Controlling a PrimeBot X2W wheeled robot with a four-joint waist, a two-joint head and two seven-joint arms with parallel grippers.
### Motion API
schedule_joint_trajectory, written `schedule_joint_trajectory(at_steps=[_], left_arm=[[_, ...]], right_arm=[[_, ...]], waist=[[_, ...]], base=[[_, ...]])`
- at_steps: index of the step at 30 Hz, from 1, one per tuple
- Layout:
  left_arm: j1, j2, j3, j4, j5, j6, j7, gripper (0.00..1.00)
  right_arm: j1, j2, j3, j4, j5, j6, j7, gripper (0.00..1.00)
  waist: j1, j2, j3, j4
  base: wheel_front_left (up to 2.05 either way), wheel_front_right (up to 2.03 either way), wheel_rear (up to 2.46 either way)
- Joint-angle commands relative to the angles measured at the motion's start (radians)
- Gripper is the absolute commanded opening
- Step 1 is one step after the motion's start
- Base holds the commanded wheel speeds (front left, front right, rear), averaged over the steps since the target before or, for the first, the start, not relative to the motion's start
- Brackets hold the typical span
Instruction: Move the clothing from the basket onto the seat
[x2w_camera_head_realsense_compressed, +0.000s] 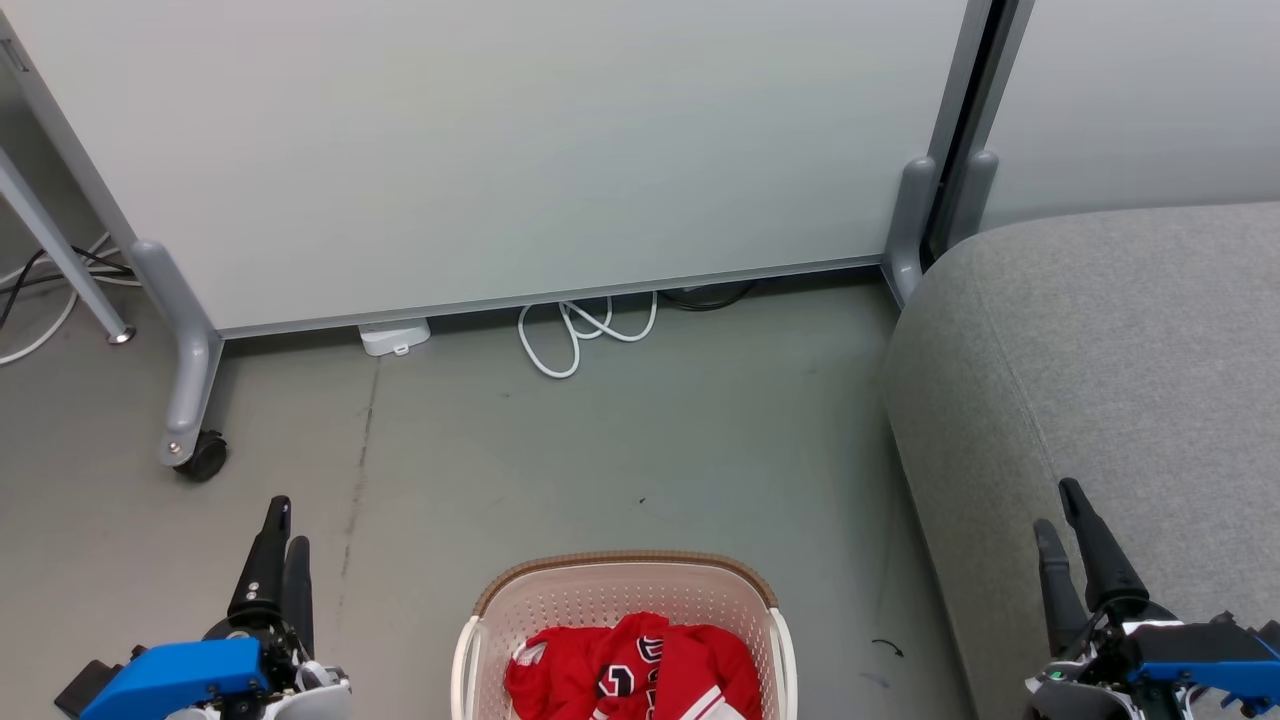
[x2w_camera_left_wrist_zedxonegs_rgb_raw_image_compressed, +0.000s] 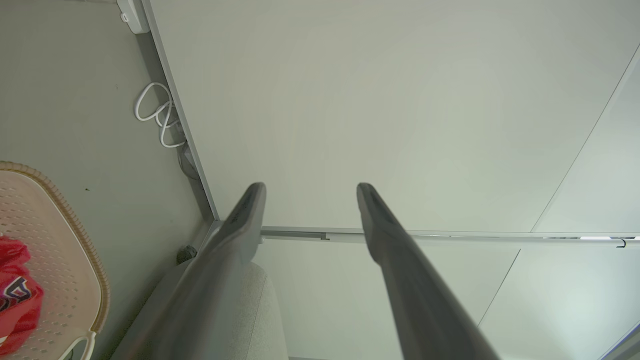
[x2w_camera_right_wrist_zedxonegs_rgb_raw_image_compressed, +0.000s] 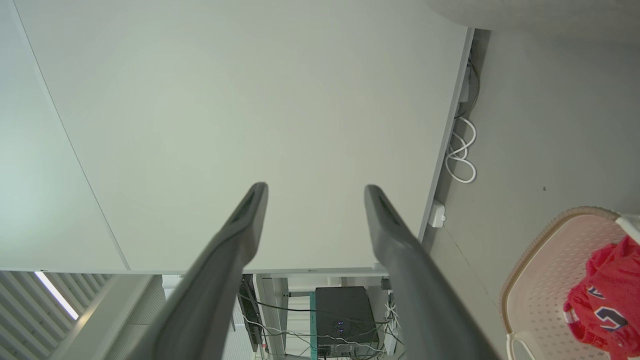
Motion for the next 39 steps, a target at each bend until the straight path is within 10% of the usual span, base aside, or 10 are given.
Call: schedule_joint_trajectory(at_steps=[1, 39], left_arm=[[-0.026, 0.006, -0.005, -0.024, 0.01, 0.0, -0.011, 1.0], [-0.043, 0.009, -0.121, -0.118, 0.719, 0.049, -0.171, 1.0]], right_arm=[[-0.021, -0.003, 0.005, -0.019, -0.01, 0.001, -0.011, 1.0], [-0.033, -0.006, 0.092, -0.104, -0.643, 0.002, -0.171, 1.0]], waist=[[0.0, -0.0001, 0.0, 0.0], [0.0, -0.0001, 0.014, 0.012]], base=[[0.0, 0.0, 0.0], [0.0, 0.0, 0.0]])
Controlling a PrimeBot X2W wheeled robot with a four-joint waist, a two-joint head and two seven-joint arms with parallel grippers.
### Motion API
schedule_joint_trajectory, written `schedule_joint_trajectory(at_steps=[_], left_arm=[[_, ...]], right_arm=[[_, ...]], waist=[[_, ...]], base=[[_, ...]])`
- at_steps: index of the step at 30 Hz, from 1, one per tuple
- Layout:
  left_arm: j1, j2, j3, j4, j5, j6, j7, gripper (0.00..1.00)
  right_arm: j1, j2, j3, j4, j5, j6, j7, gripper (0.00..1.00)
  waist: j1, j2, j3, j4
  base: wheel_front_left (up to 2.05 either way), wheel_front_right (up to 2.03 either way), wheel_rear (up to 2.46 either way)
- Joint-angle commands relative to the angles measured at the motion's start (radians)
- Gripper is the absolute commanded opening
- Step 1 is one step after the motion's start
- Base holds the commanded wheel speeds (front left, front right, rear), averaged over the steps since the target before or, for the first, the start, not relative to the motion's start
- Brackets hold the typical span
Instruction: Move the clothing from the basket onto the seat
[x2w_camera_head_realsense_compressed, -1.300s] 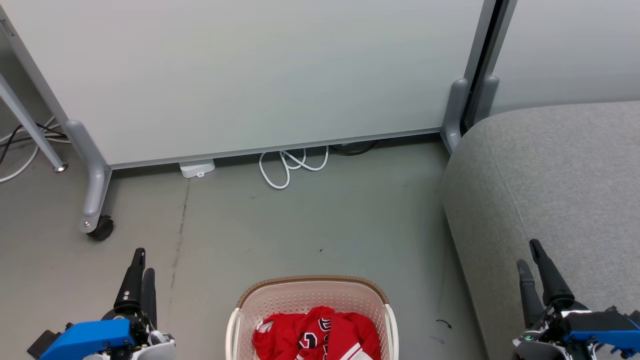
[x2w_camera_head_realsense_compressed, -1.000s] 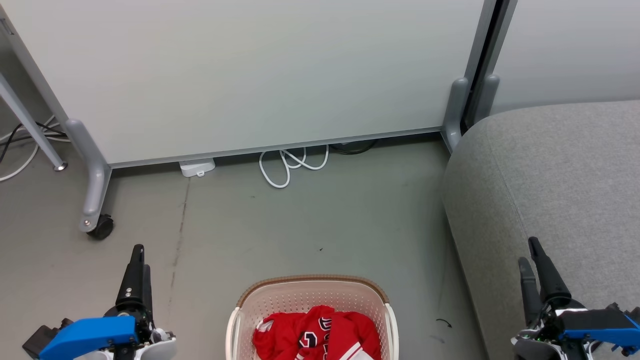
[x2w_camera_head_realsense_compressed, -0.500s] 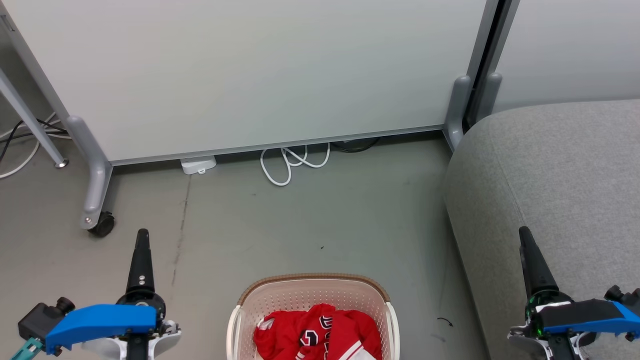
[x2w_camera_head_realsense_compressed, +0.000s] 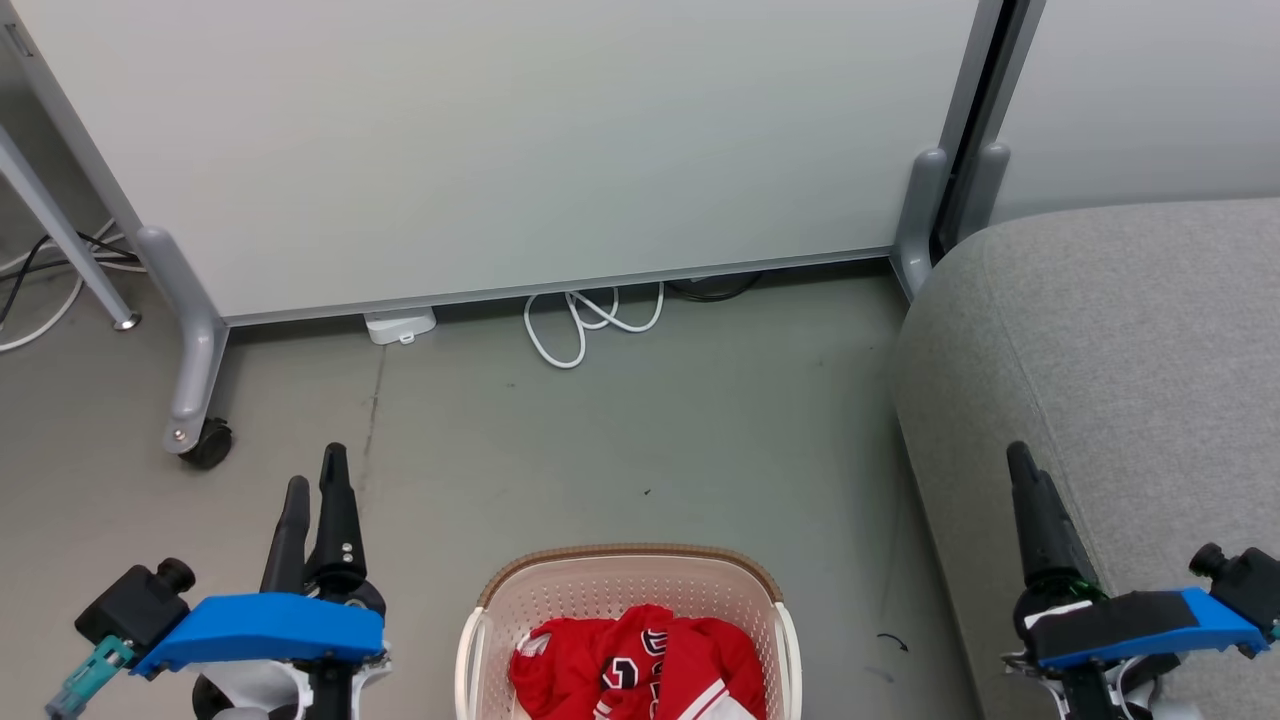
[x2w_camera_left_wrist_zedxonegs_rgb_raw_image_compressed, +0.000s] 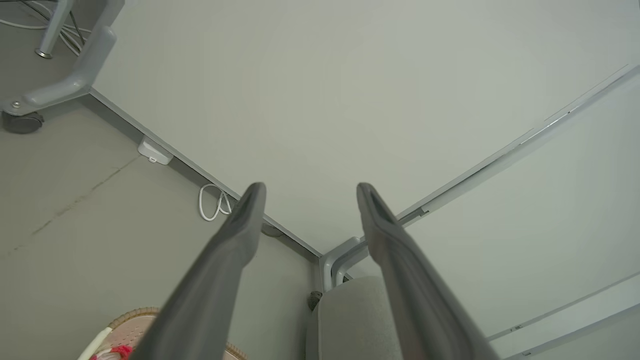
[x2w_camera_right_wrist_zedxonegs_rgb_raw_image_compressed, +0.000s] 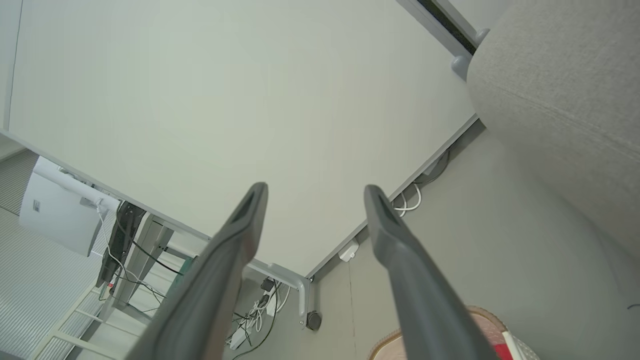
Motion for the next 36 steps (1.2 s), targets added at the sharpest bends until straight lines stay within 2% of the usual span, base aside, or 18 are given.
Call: schedule_joint_trajectory(at_steps=[1, 12, 36], left_arm=[[-0.028, 0.007, -0.009, -0.013, 0.053, 0.004, -0.012, 1.0], [-0.032, 0.012, -0.049, 0.002, 0.245, 0.028, -0.047, 1.0], [-0.041, 0.02, -0.111, 0.012, 0.51, 0.062, -0.111, 1.0]], right_arm=[[-0.022, -0.006, 0.01, -0.018, -0.045, 0.002, -0.011, 1.0], [-0.02, -0.007, 0.034, -0.017, -0.22, 0.003, -0.046, 1.0], [-0.02, -0.008, 0.051, -0.008, -0.501, 0.003, -0.11, 1.0]], waist=[[0.0, -0.0001, 0.0, 0.001], [0.0, -0.0001, 0.004, 0.005], [0.0, -0.0001, 0.009, 0.018]], base=[[0.0, 0.0, 0.0], [0.0, 0.0, 0.0], [0.0, 0.0, 0.0]])
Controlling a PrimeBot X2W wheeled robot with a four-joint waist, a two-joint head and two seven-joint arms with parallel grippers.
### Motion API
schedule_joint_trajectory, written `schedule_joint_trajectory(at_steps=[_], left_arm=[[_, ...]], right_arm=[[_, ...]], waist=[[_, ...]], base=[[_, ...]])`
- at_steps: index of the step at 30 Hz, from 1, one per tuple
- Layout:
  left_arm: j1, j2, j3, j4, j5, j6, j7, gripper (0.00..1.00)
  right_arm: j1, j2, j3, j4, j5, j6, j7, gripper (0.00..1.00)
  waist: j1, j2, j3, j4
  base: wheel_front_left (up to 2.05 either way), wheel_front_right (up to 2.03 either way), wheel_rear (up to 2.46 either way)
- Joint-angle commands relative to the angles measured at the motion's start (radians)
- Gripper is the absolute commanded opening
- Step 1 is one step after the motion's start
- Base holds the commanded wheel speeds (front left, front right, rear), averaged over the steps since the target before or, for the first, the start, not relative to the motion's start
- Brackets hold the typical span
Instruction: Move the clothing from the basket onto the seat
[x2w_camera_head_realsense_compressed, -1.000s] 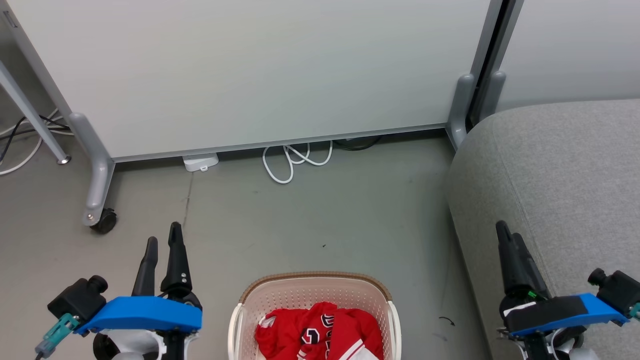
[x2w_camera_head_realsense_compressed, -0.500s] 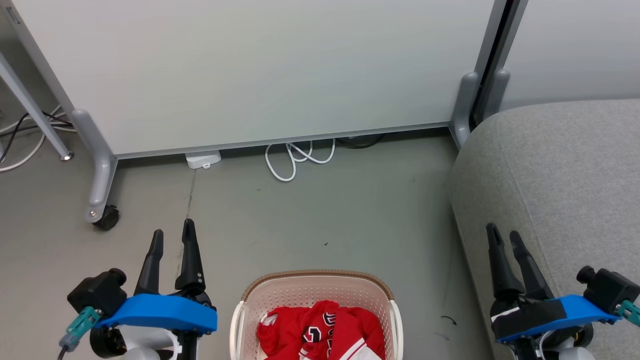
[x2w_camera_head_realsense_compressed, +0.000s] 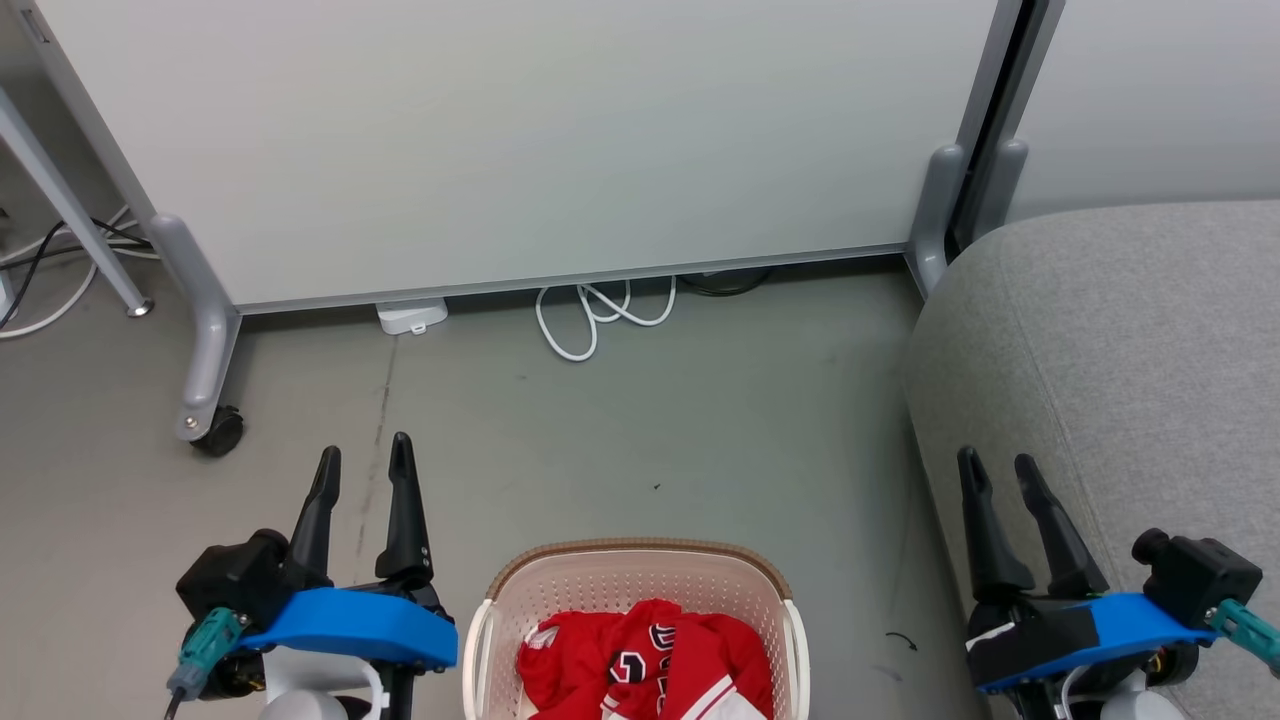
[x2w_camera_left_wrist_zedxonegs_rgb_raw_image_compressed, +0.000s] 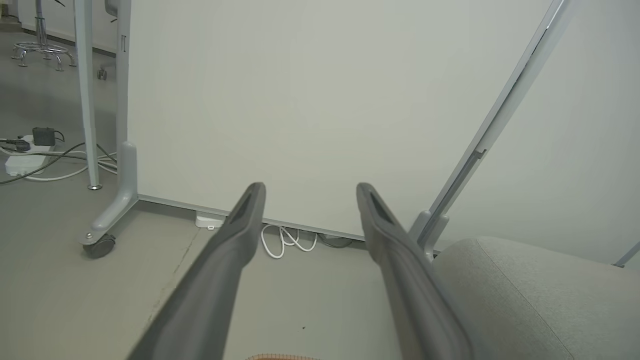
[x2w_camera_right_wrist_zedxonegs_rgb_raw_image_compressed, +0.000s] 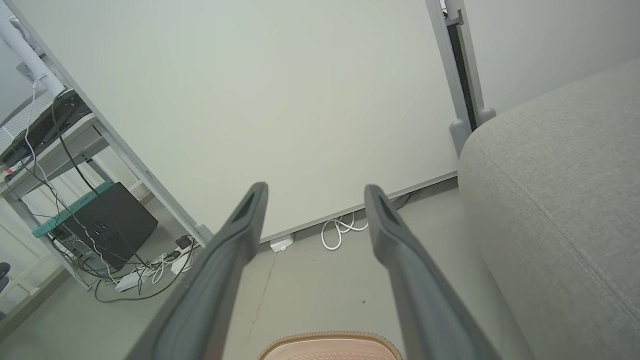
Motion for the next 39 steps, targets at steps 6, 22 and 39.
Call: schedule_joint_trajectory(at_steps=[6, 22, 39], left_arm=[[-0.021, 0.009, -0.016, -0.01, 0.073, 0.011, -0.021, 1.0], [-0.022, 0.011, -0.043, -0.01, 0.215, 0.027, -0.057, 1.0], [-0.023, 0.01, -0.067, -0.016, 0.348, 0.038, -0.09, 1.0]], right_arm=[[-0.018, -0.007, 0.008, -0.015, -0.079, 0.002, -0.021, 1.0], [-0.022, -0.008, 0.018, -0.02, -0.225, 0.002, -0.057, 1.0], [-0.022, -0.008, 0.02, -0.026, -0.36, 0.003, -0.09, 1.0]], waist=[[0.0, -0.0001, 0.003, 0.002], [0.0, -0.0001, 0.01, 0.006], [0.0, -0.0001, 0.016, 0.01]], base=[[0.0, 0.0, 0.0], [0.0, 0.0, 0.0], [0.0, 0.0, 0.0]])
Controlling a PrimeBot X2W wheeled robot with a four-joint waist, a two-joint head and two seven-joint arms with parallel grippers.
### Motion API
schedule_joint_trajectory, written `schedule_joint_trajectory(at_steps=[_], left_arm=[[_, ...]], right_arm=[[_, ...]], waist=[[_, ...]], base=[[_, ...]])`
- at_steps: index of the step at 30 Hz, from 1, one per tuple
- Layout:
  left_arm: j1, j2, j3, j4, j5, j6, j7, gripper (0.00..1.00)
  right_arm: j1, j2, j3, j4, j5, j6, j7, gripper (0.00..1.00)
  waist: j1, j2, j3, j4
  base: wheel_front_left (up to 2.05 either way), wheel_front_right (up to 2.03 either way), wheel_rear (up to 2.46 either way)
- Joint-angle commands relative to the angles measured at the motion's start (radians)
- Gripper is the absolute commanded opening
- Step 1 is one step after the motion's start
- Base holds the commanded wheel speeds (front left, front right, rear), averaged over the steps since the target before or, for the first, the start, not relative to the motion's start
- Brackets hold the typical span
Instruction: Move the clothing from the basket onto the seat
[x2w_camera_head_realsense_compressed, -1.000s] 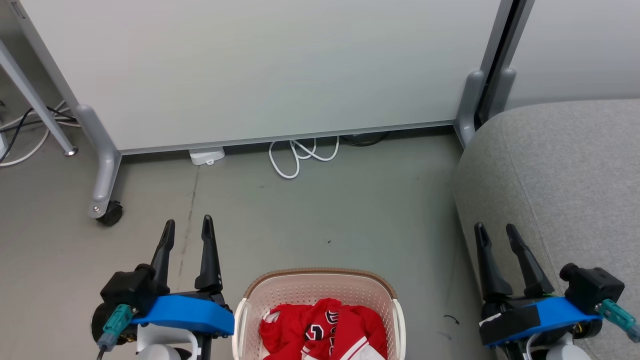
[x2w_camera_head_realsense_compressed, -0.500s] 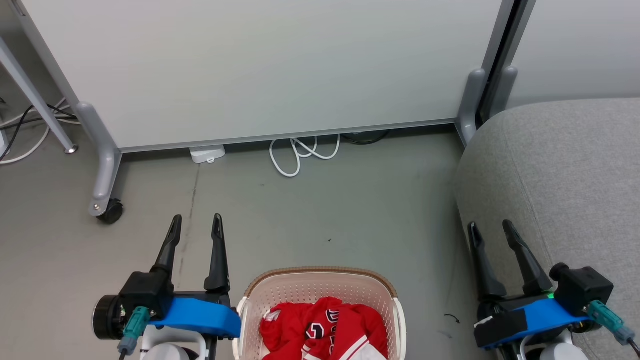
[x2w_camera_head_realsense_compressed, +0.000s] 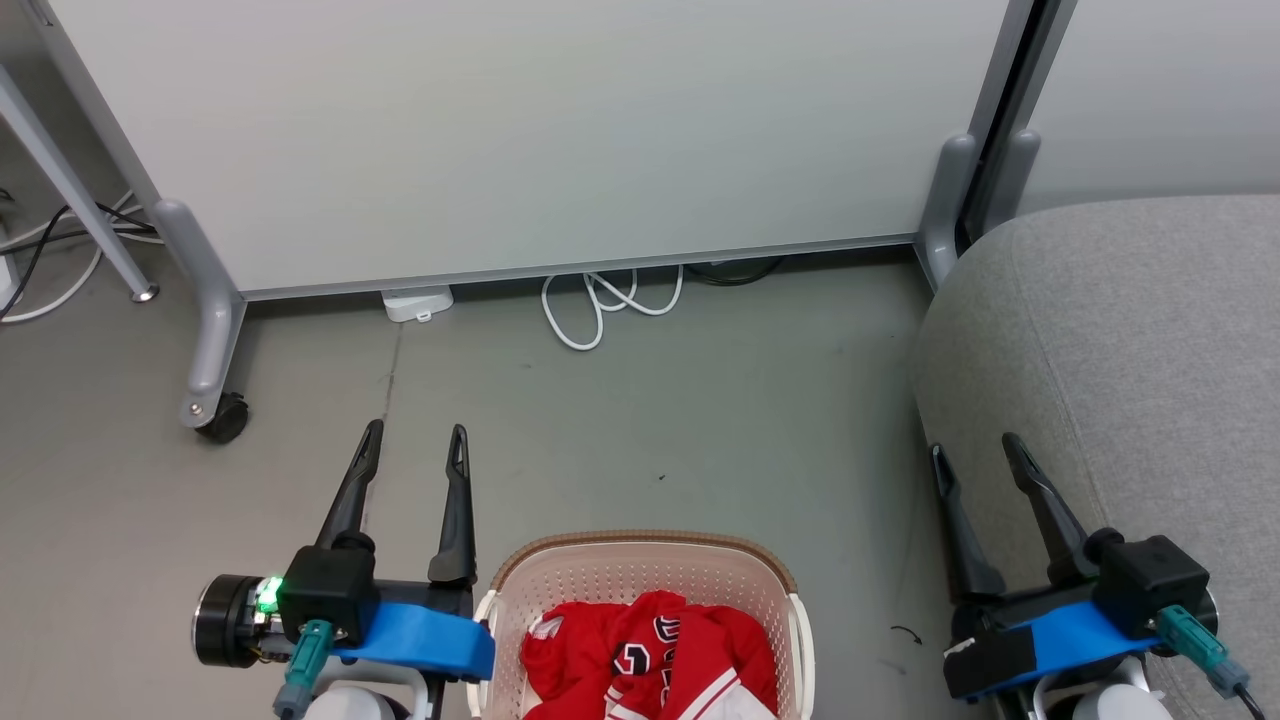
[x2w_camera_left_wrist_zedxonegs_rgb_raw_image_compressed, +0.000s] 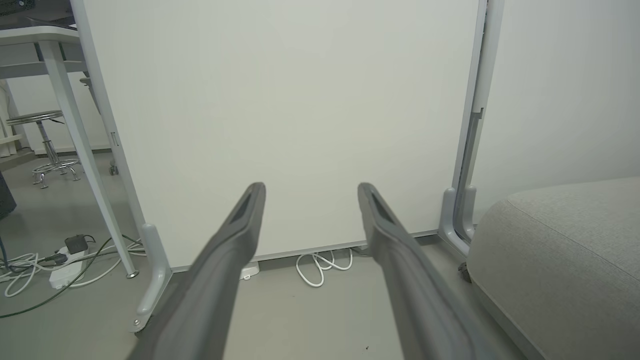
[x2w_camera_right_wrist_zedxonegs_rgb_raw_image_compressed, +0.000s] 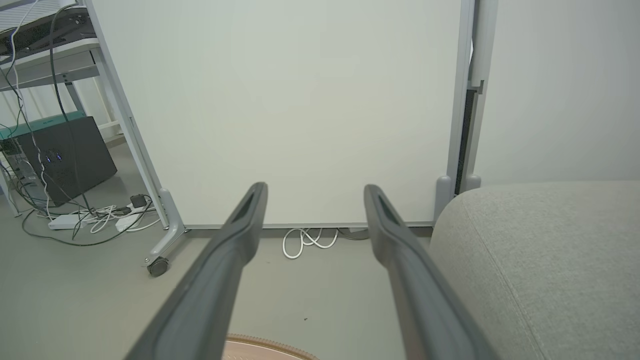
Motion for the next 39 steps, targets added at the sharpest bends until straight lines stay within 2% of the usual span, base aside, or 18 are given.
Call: schedule_joint_trajectory(at_steps=[1, 9, 32, 39], left_arm=[[-0.015, 0.005, -0.005, -0.006, 0.022, 0.007, -0.008, 1.0], [-0.014, 0.004, -0.013, -0.005, 0.079, 0.01, -0.023, 1.0], [-0.017, 0.0, -0.007, 0.002, 0.077, 0.0, -0.023, 1.0], [-0.061, 0.014, -0.043, 0.042, 0.092, -0.044, -0.023, 1.0]], right_arm=[[-0.016, -0.006, 0.002, -0.007, -0.023, 0.002, -0.01, 1.0], [-0.013, -0.007, 0.0, -0.005, -0.086, 0.002, -0.024, 1.0], [-0.016, -0.006, -0.007, -0.001, -0.088, 0.002, -0.023, 1.0], [-0.03, -0.006, -0.002, -0.006, -0.087, 0.002, -0.023, 1.0]], waist=[[0.0, -0.0001, 0.0, 0.0], [0.0, -0.0001, 0.003, 0.003], [0.0, -0.0001, 0.014, -0.002], [0.0, -0.0001, 0.035, -0.011]], base=[[0.0, 0.0, 0.0], [0.0, 0.0, 0.0], [0.0, 0.0, 0.0], [0.0, 0.0, 0.0]])
